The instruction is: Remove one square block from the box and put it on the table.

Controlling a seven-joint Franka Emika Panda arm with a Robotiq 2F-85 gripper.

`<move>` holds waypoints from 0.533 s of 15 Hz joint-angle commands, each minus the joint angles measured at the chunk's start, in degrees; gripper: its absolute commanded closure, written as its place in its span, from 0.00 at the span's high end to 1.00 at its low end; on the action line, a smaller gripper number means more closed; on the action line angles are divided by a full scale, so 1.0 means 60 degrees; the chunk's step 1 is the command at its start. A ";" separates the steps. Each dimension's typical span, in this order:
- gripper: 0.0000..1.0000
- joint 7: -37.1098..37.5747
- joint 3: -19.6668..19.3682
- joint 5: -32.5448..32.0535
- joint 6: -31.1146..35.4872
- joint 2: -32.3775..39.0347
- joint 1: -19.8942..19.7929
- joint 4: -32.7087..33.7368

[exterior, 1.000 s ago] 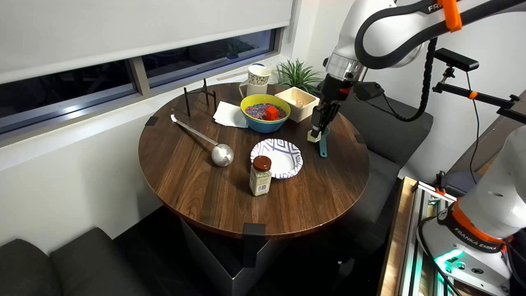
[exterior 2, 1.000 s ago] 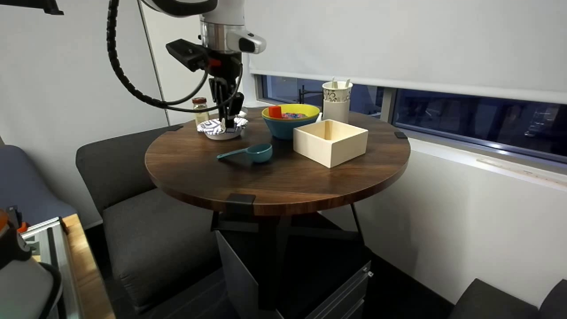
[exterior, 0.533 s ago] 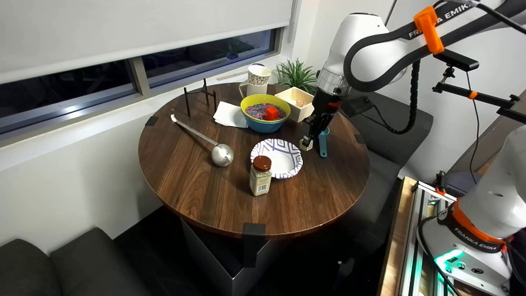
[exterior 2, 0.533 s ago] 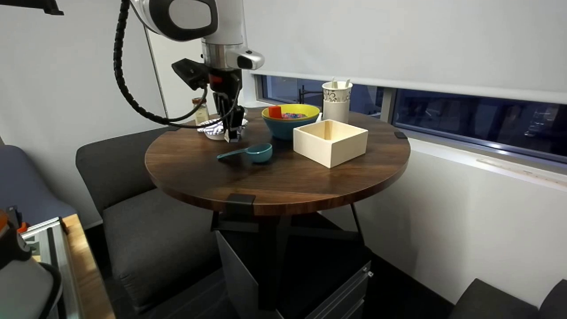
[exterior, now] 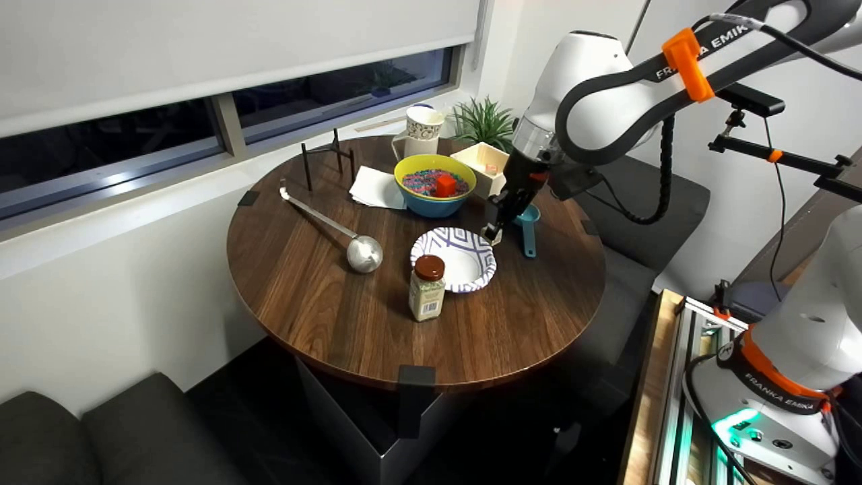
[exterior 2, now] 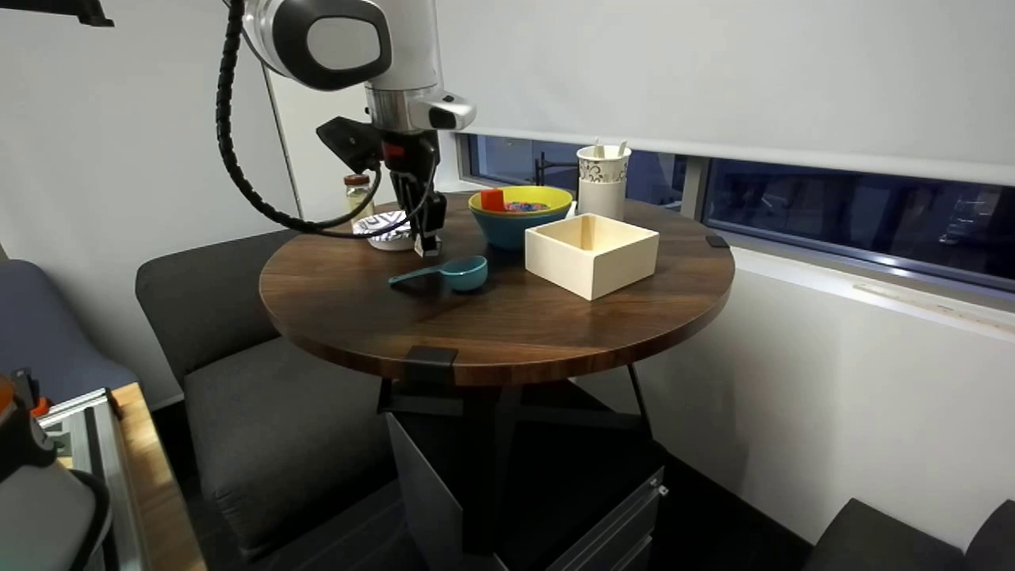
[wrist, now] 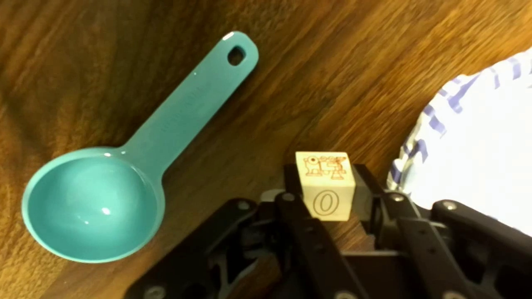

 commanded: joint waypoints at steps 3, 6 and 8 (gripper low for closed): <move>0.81 0.0299 0.0120 -0.0611 0.0104 -0.0180 0.0048 -0.0148; 1.00 0.0248 0.0080 -0.0729 -0.0282 -0.0718 0.0050 -0.0211; 1.00 0.0173 0.0046 -0.0587 -0.0503 -0.1074 0.0075 -0.0260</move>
